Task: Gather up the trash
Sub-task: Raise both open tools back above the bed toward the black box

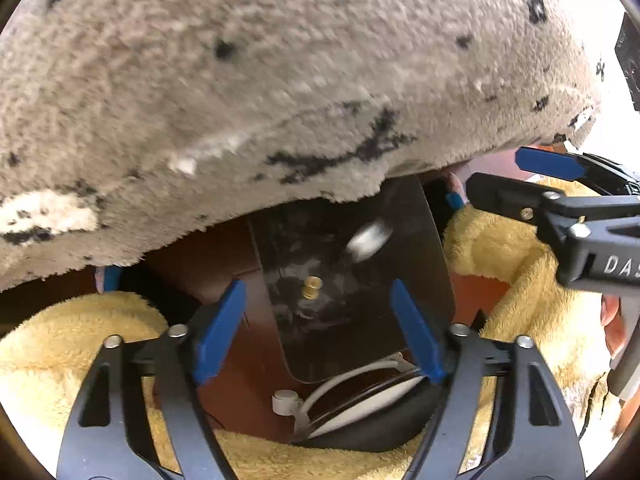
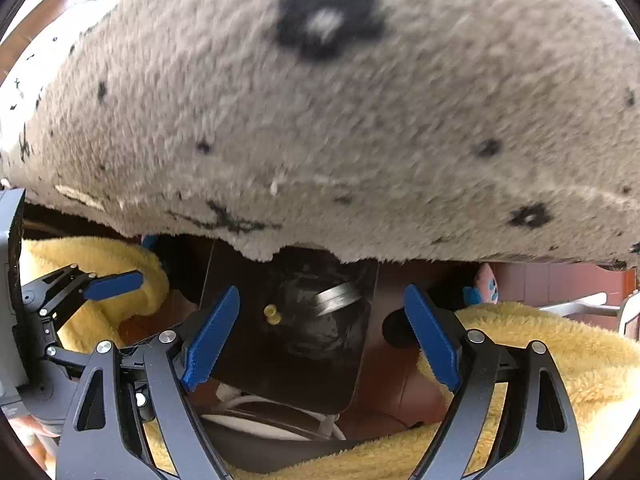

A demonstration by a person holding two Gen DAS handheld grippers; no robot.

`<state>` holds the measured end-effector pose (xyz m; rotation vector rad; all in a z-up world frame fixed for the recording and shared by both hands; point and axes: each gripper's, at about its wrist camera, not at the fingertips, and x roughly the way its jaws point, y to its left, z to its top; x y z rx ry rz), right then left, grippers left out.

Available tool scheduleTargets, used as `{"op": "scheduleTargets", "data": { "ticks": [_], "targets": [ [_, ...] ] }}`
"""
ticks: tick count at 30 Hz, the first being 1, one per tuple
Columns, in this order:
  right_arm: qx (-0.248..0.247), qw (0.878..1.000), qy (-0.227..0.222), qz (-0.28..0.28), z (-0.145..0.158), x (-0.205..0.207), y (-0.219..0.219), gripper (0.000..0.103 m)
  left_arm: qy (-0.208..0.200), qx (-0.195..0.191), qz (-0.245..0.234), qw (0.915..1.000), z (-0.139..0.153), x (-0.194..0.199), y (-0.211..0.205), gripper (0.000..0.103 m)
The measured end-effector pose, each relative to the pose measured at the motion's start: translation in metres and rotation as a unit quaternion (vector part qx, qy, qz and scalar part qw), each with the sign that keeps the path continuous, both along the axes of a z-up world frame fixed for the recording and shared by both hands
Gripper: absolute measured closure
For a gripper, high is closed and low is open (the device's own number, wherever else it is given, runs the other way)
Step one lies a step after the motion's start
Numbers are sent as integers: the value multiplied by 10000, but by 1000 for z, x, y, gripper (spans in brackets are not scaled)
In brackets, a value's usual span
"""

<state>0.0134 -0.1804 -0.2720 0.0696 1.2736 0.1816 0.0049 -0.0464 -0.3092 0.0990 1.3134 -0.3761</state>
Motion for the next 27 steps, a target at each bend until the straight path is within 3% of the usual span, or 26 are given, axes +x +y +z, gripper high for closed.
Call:
{"op": "scheduleTargets", "data": {
  "ticks": [7,16,27],
  "targets": [
    [-196,9988,-406,-173,28,-3,-14,16,-434,-33,29,9990,36,5,8,11],
    [-281,9946,-927,-376,65,-2,-42,16,-1192,-187,213,9925,95,4,28,9],
    [-406,9806,-1797,-664,126,16,-74,16,-2081,-110,560,9764,159,25,54,9]
  ]
}}
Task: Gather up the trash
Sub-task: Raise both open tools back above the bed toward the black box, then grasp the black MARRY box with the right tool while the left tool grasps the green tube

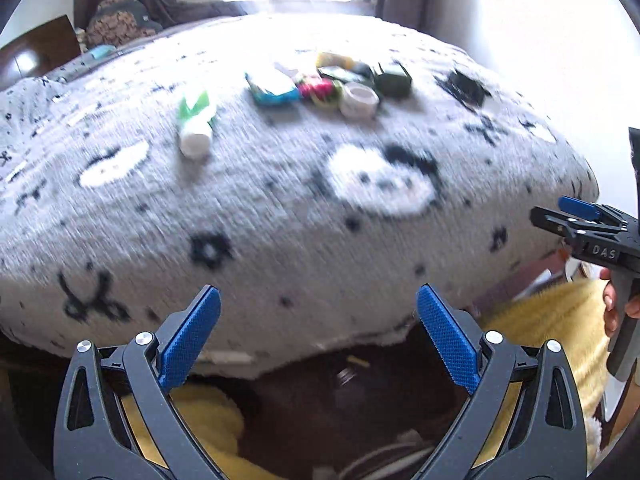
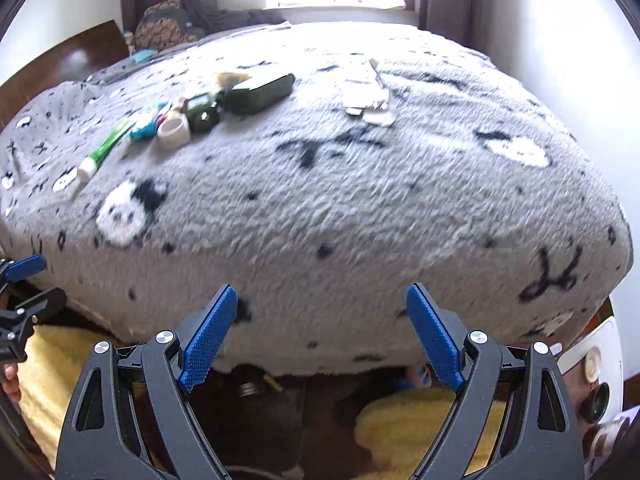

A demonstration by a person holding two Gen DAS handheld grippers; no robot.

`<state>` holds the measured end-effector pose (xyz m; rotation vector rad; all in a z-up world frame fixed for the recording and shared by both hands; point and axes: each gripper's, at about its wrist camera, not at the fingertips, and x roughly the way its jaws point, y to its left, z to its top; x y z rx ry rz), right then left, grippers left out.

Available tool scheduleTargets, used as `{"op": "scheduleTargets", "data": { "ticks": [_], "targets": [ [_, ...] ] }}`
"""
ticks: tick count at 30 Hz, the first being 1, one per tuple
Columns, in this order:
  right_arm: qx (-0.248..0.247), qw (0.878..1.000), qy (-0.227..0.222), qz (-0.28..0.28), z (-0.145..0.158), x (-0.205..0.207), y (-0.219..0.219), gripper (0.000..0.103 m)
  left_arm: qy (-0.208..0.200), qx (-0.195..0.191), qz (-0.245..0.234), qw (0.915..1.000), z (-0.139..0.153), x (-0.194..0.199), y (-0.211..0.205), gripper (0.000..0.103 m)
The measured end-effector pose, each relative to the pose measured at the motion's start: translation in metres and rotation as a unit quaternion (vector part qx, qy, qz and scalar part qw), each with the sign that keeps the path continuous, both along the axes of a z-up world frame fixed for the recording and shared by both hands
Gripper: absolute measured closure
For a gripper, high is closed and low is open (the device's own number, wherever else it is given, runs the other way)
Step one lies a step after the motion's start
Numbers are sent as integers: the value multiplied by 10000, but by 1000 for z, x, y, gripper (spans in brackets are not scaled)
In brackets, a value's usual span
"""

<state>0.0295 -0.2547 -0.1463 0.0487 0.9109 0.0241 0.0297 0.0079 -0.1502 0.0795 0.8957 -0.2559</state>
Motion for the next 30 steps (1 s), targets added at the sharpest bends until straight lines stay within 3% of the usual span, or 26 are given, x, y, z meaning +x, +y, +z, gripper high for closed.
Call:
{"op": "scheduleTargets", "data": {
  "ticks": [10,19,27,30],
  "targets": [
    [-224,9985,-412,-269,23,45,-20,16,-357,224,367,9984,17,57,17,9],
    [-142,9977,-441,-489,18,127,-34,16,-576,399,906,9934,27,129,46,9],
    [-198,9964,-517,-639,18,181,-36,16,-321,487,1254,9904,12,181,66,10],
    [-262,9967,-503,-580,18,195,-33,25,-170,438,1309,9903,6,194,68,11]
  ]
}}
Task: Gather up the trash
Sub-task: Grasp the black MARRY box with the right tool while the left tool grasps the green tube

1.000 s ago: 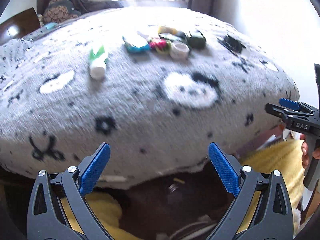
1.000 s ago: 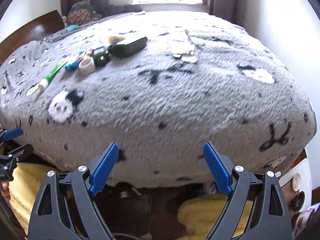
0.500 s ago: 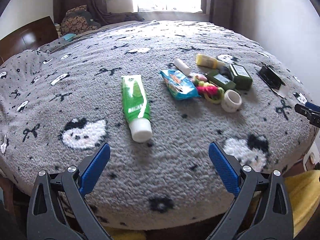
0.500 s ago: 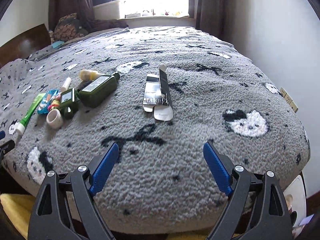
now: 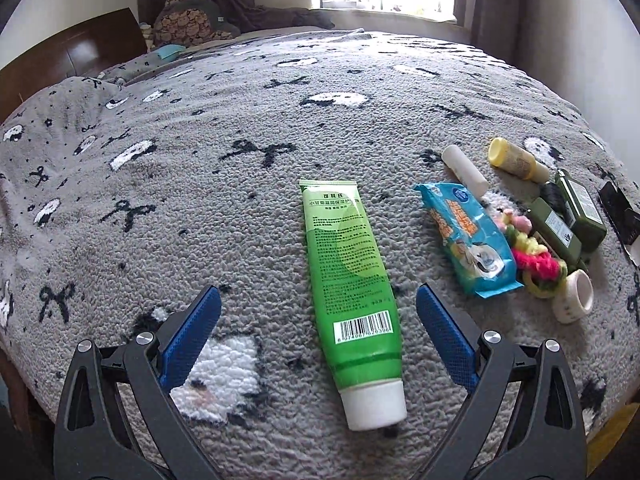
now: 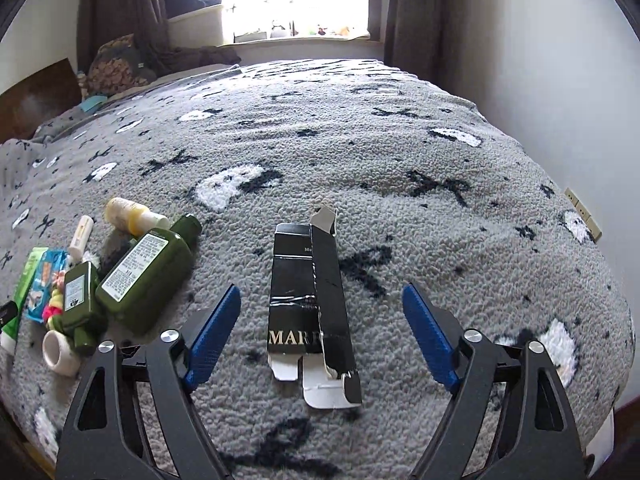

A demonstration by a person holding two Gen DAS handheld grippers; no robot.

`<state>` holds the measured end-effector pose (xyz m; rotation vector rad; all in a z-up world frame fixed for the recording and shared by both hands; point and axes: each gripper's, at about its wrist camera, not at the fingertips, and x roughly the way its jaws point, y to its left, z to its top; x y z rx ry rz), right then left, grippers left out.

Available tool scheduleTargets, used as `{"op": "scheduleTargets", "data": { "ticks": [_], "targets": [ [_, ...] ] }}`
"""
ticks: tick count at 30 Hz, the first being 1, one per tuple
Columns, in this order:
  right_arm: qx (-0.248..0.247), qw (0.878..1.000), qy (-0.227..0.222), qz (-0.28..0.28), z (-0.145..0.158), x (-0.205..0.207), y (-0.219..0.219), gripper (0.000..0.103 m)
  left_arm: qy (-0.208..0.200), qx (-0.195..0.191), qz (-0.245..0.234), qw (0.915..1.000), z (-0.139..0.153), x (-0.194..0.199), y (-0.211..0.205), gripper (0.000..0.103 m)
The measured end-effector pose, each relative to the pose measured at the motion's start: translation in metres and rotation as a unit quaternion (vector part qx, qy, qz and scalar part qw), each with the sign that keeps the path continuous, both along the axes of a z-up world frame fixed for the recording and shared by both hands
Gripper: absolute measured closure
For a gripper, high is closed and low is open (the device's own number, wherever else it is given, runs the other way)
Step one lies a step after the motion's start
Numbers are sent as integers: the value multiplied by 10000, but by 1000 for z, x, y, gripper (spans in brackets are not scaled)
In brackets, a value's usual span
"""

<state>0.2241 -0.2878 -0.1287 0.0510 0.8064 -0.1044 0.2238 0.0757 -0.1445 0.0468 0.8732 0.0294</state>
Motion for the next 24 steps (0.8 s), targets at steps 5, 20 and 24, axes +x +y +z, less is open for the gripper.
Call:
{"op": "scheduleTargets", "data": {
  "ticks": [5,20,24],
  "targets": [
    [-58,9996,266,66,-13,20,3,52,317,-119,-54,9994,-15,10,-7,20],
    [-162,9991,204,339,0,-21,3,95,195,-336,-578,9976,-4,-29,-26,62],
    [-115,9989,36,451,13,-50,8,96,64,-382,-745,9965,5,-54,-38,62]
  ]
}}
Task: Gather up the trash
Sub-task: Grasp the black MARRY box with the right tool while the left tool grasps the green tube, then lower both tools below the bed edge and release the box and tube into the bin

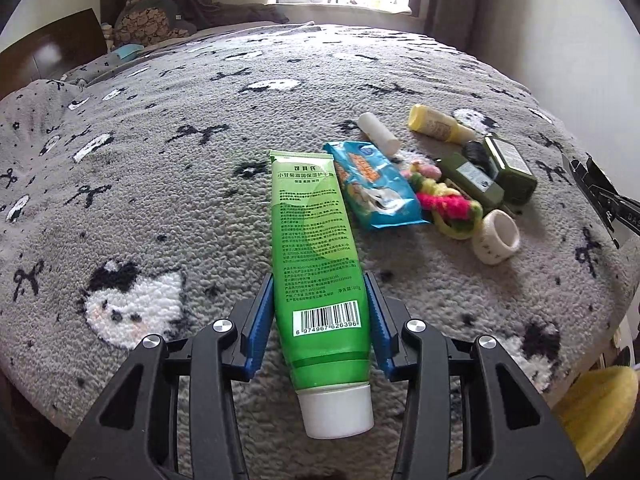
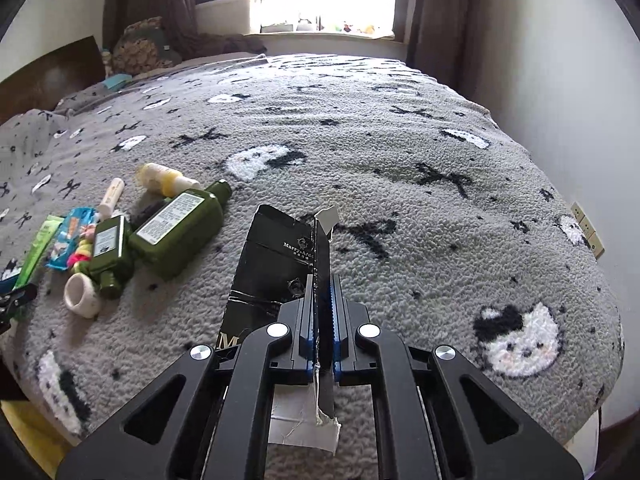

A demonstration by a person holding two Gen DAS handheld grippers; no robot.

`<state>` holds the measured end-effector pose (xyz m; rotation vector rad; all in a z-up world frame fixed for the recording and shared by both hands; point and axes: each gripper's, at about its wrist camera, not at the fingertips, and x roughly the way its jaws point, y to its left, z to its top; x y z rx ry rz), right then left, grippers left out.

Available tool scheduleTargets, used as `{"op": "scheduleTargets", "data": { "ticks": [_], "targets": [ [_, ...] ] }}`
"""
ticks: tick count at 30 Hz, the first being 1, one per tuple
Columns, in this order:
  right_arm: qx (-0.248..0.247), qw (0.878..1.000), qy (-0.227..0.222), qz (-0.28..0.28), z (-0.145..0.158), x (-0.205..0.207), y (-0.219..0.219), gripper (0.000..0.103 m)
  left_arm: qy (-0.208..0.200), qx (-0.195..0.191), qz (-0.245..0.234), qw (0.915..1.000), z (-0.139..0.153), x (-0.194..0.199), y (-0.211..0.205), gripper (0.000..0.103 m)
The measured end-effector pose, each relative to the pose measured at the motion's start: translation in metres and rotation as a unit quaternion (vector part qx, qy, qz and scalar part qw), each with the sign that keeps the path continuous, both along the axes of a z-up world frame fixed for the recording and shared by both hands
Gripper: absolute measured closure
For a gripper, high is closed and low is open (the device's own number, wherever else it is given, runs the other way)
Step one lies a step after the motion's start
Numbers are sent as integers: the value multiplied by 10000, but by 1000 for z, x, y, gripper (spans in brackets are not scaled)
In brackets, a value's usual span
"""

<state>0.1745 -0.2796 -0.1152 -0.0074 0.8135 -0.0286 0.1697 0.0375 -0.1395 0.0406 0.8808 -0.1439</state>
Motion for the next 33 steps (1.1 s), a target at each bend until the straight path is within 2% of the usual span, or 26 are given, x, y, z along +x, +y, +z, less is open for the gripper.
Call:
{"op": "scheduleTargets", "data": {
  "ticks": [11,17,24,33],
  "targets": [
    [-27,9979,-584,263,49,-85,19,96,-763,-148,-380,9963,61,-76,-31,62],
    [81,9958,-699,590,55,-127,34,96,-993,-181,-610,9930,76,-119,-46,62],
    [272,9954,-379,840,28,-167,49,96,-782,-235,-853,9930,57,-166,-56,62],
    [471,9955,381,732,-27,-190,54,96,66,-317,-1055,9939,-6,-196,-66,62]
  ]
}}
